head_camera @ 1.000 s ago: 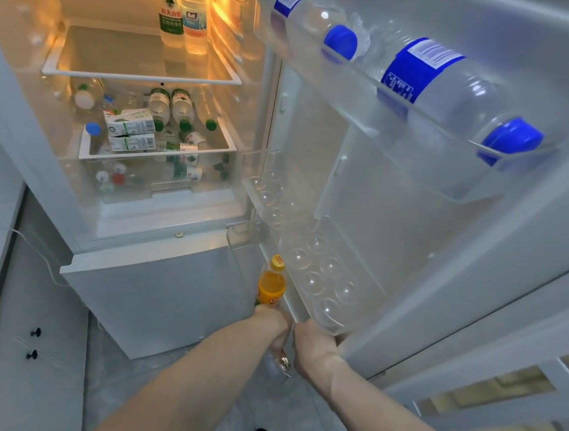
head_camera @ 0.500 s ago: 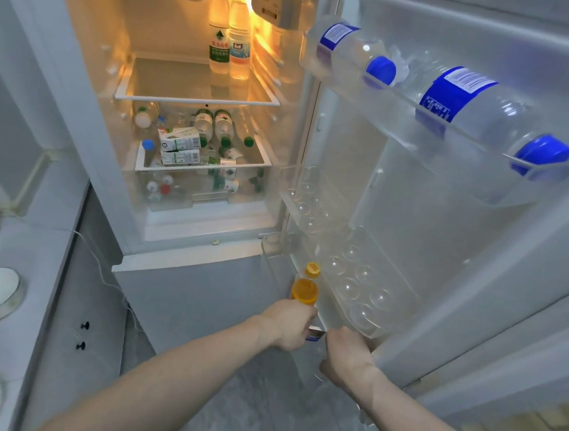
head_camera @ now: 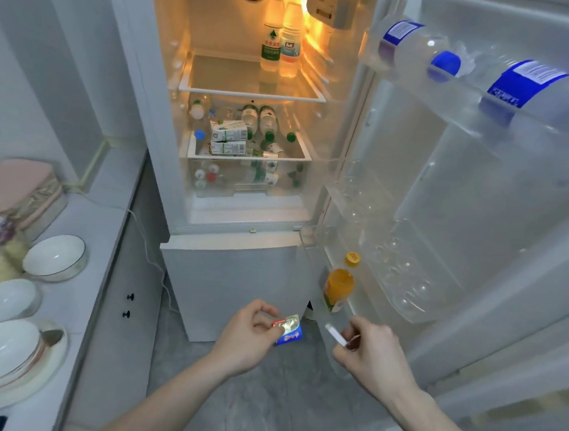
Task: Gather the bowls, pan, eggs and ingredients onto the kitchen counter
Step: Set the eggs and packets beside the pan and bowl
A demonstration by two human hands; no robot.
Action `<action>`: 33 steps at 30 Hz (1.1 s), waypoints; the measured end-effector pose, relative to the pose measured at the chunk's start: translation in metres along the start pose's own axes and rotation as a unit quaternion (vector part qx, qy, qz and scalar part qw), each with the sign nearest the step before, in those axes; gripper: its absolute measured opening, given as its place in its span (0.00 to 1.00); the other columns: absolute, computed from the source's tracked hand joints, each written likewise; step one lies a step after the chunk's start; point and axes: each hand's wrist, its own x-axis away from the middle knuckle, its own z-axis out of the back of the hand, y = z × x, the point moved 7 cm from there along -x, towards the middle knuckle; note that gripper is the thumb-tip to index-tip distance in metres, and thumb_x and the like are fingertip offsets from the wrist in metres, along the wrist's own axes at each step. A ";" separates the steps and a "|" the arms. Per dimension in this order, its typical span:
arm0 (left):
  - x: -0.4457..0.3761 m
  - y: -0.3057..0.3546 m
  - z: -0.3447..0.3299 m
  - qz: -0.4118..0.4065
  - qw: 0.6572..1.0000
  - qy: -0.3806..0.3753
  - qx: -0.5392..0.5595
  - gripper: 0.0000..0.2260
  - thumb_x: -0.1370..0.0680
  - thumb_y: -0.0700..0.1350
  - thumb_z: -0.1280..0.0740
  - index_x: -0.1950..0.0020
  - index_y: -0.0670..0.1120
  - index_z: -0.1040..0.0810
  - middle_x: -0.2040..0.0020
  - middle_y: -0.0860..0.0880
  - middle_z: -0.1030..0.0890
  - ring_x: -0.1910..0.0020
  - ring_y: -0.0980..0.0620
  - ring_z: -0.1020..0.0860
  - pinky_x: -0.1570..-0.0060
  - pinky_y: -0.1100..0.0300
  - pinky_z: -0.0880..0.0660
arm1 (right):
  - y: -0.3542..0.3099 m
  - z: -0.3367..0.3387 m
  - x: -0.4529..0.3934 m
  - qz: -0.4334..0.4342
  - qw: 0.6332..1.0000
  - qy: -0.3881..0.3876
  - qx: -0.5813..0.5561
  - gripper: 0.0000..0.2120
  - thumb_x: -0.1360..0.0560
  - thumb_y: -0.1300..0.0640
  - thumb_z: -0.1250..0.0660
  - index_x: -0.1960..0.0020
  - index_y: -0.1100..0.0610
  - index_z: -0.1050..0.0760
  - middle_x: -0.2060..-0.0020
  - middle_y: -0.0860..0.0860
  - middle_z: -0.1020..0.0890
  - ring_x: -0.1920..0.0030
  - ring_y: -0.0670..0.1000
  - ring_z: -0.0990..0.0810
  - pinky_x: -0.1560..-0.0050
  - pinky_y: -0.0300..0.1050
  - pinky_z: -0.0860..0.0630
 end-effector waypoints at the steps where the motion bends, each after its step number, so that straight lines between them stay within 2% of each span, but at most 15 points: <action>1: 0.006 -0.003 0.006 0.005 1.000 0.008 0.016 0.06 0.24 0.43 0.29 0.48 0.49 0.21 0.57 0.49 0.14 0.59 0.49 0.15 0.53 0.53 0.19 | -0.006 0.000 0.003 0.009 1.000 0.005 -0.014 0.12 0.36 0.51 0.29 0.66 0.50 0.33 0.72 0.45 0.23 0.70 0.47 0.28 0.70 0.37 0.32; 5: 0.038 -0.032 0.041 0.031 0.994 0.073 0.078 0.04 0.24 0.40 0.28 0.51 0.45 0.18 0.56 0.46 0.14 0.59 0.49 0.15 0.50 0.52 0.18 | -0.046 -0.020 0.006 0.059 0.995 -0.020 -0.074 0.13 0.36 0.53 0.30 0.65 0.52 0.35 0.68 0.47 0.20 0.66 0.50 0.24 0.65 0.47 0.26; 8: 0.065 -0.051 0.070 0.053 0.981 0.129 0.132 0.03 0.24 0.39 0.27 0.50 0.43 0.17 0.55 0.41 0.15 0.60 0.52 0.15 0.54 0.56 0.17 | -0.084 -0.041 0.003 0.110 0.985 -0.065 -0.118 0.13 0.38 0.53 0.31 0.65 0.53 0.36 0.66 0.48 0.19 0.64 0.54 0.22 0.63 0.50 0.23; 11: 0.093 -0.064 0.095 0.060 0.964 0.198 0.165 0.04 0.24 0.39 0.26 0.51 0.44 0.17 0.55 0.40 0.16 0.61 0.54 0.16 0.58 0.61 0.18 | -0.127 -0.058 0.004 0.180 0.966 -0.125 -0.139 0.13 0.40 0.52 0.32 0.66 0.53 0.37 0.65 0.50 0.21 0.63 0.54 0.25 0.63 0.50 0.25; 16: 0.144 -0.085 0.118 0.077 0.930 0.301 0.196 0.04 0.25 0.40 0.25 0.51 0.44 0.16 0.57 0.42 0.15 0.59 0.53 0.16 0.56 0.58 0.18 | -0.187 -0.079 0.015 0.299 0.926 -0.193 -0.130 0.11 0.38 0.56 0.31 0.66 0.47 0.34 0.65 0.45 0.25 0.63 0.48 0.24 0.62 0.43 0.26; 21: 0.208 -0.100 0.117 0.108 0.878 0.408 0.227 0.05 0.25 0.39 0.26 0.50 0.43 0.16 0.54 0.40 0.16 0.57 0.50 0.15 0.55 0.58 0.17 | -0.220 -0.101 0.033 0.373 0.883 -0.257 -0.120 0.11 0.34 0.51 0.26 0.62 0.47 0.29 0.61 0.43 0.22 0.58 0.46 0.21 0.59 0.46 0.22; 25: 0.270 -0.116 0.105 0.143 0.825 0.494 0.235 0.03 0.24 0.40 0.27 0.51 0.48 0.15 0.54 0.45 0.15 0.57 0.48 0.15 0.51 0.55 0.17 | -0.245 -0.125 0.062 0.431 0.836 -0.317 -0.124 0.12 0.34 0.49 0.24 0.60 0.45 0.28 0.59 0.39 0.21 0.56 0.44 0.20 0.60 0.45 0.21; 27: 0.300 -0.124 0.098 0.157 0.799 0.530 0.236 0.04 0.23 0.41 0.27 0.51 0.49 0.15 0.53 0.47 0.15 0.58 0.49 0.15 0.55 0.60 0.18 | -0.257 -0.134 0.082 0.457 0.815 -0.334 -0.124 0.12 0.34 0.49 0.24 0.59 0.44 0.28 0.60 0.39 0.20 0.56 0.44 0.20 0.61 0.45 0.21; 30: 0.348 -0.130 0.084 0.170 0.756 0.580 0.252 0.04 0.22 0.42 0.28 0.49 0.49 0.16 0.53 0.49 0.15 0.60 0.51 0.15 0.68 0.71 0.27 | -0.275 -0.142 0.121 0.498 0.781 -0.359 -0.115 0.13 0.34 0.48 0.23 0.59 0.45 0.27 0.62 0.39 0.21 0.56 0.42 0.20 0.60 0.42 0.22; 31: 0.365 -0.133 0.079 0.170 0.740 0.597 0.257 0.04 0.22 0.42 0.28 0.49 0.49 0.15 0.53 0.49 0.15 0.60 0.52 0.15 0.69 0.71 0.27 | -0.281 -0.142 0.136 0.512 0.769 -0.367 -0.110 0.13 0.34 0.47 0.23 0.58 0.45 0.27 0.62 0.38 0.21 0.56 0.42 0.21 0.59 0.42 0.23; 33: 0.397 -0.136 0.069 0.164 0.714 0.626 0.268 0.04 0.22 0.43 0.28 0.50 0.51 0.15 0.53 0.50 0.15 0.58 0.51 0.15 0.63 0.67 0.23 | -0.291 -0.145 0.166 0.535 0.745 -0.385 -0.104 0.13 0.34 0.46 0.24 0.58 0.45 0.28 0.61 0.37 0.21 0.56 0.41 0.20 0.59 0.41 0.23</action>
